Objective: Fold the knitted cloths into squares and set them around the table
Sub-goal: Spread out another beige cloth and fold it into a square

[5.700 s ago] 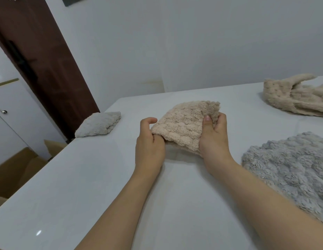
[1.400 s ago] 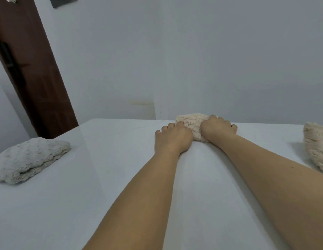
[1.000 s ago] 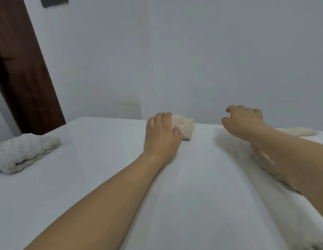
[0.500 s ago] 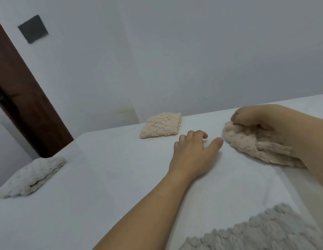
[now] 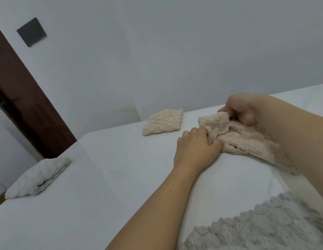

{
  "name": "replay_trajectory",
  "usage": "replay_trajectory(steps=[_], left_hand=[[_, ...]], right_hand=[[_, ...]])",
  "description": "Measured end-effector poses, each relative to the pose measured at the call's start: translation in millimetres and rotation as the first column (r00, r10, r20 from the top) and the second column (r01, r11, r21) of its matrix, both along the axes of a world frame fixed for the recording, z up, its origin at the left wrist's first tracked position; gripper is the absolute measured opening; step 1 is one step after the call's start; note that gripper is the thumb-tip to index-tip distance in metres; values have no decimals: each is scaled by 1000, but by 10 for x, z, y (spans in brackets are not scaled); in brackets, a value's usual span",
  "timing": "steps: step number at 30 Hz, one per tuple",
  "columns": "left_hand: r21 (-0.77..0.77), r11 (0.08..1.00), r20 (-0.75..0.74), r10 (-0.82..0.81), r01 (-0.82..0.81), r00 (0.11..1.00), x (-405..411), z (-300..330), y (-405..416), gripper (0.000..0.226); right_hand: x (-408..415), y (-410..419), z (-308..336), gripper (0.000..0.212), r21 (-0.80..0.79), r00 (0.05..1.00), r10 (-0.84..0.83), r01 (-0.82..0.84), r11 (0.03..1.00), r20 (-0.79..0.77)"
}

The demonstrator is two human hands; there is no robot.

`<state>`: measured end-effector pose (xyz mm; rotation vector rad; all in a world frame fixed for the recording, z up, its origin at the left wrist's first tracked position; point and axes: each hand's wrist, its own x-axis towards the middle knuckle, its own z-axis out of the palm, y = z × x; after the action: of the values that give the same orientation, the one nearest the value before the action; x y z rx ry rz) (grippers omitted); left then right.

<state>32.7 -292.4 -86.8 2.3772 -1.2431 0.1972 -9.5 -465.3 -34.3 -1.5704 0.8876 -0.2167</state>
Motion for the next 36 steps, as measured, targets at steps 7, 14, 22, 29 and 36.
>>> replay_trajectory(steps=[7,14,22,29,36], left_hand=[[-406,867,-693,-85,-290,716,-23,203,451,14],[-548,697,-797,-267,-462,542,70,1016,1755,60],[-448,771,-790,-106,-452,603,-344,1773,3391,25],[-565,620,-800,-250,-544,545,-659,1947,4313,22],[-473,688,-833,-146,-551,533,-742,1933,4386,11]], right_hand=[[-66,663,136,22,-511,959,164,-262,819,-229],[-67,1692,718,16,-755,978,204,-169,633,-48],[-515,2945,1201,36,-653,909,402,-374,659,-115],[-1181,3415,1527,15,-282,815,578,-566,775,-48],[-1518,3453,1726,31,-320,828,507,-560,764,-238]])
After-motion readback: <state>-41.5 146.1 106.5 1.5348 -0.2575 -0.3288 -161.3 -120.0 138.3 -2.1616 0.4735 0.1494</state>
